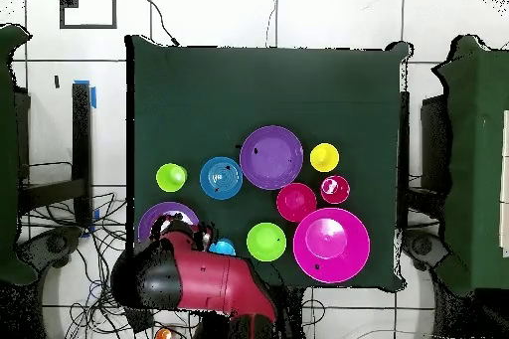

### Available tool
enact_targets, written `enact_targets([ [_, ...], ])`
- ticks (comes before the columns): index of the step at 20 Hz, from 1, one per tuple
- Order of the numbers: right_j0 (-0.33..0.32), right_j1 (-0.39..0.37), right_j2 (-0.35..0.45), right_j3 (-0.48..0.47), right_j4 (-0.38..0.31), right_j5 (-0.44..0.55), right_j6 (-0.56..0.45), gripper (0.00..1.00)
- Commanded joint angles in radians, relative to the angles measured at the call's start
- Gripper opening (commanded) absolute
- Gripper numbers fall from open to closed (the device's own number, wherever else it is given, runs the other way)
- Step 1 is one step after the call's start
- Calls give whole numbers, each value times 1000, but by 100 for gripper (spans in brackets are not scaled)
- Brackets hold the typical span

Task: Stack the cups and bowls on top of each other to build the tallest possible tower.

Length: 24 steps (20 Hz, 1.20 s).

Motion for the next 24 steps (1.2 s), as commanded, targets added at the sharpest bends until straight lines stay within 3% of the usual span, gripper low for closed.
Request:
enact_targets([
  [1,-47,207,88,-20,-47,-133,104,100],
  [7,-78,337,106,-59,-70,-231,85,100],
  [12,-96,396,106,-84,-99,-269,67,100],
  [19,-101,445,71,-127,-139,-299,64,100],
  [24,-140,464,88,-133,-175,-315,65,100],
])
